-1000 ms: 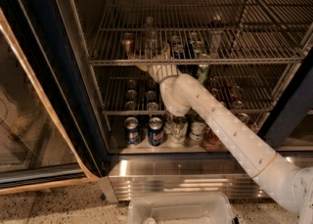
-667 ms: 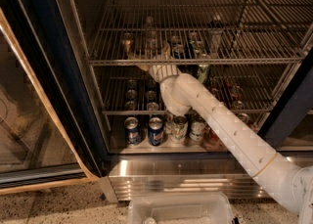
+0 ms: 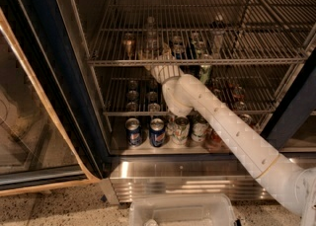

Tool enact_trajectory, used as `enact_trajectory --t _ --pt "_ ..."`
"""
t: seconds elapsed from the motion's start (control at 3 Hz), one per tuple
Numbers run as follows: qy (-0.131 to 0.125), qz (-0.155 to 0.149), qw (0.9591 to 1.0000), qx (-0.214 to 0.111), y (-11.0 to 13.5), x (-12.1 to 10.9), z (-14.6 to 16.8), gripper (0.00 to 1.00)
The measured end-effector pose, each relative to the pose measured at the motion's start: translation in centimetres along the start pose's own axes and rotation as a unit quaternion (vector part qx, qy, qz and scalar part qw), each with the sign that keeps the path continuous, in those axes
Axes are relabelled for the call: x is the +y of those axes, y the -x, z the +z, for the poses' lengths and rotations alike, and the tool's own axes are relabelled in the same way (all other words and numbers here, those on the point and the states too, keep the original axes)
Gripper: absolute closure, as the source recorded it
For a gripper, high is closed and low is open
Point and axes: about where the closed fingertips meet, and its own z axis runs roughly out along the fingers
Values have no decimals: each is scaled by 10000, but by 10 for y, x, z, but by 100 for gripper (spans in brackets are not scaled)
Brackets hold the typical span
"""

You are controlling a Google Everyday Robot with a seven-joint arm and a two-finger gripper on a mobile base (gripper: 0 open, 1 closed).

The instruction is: Pick water bottle from middle shelf of fridge

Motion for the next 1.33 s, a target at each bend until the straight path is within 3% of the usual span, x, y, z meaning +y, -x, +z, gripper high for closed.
enact_trajectory --t 0.67,1.0,1.33 --pt "1 0 10000 0 0 0 0 91" --pt "3 1 10000 -1 0 0 0 100" --pt "70 2 10000 -67 4 5 -4 100"
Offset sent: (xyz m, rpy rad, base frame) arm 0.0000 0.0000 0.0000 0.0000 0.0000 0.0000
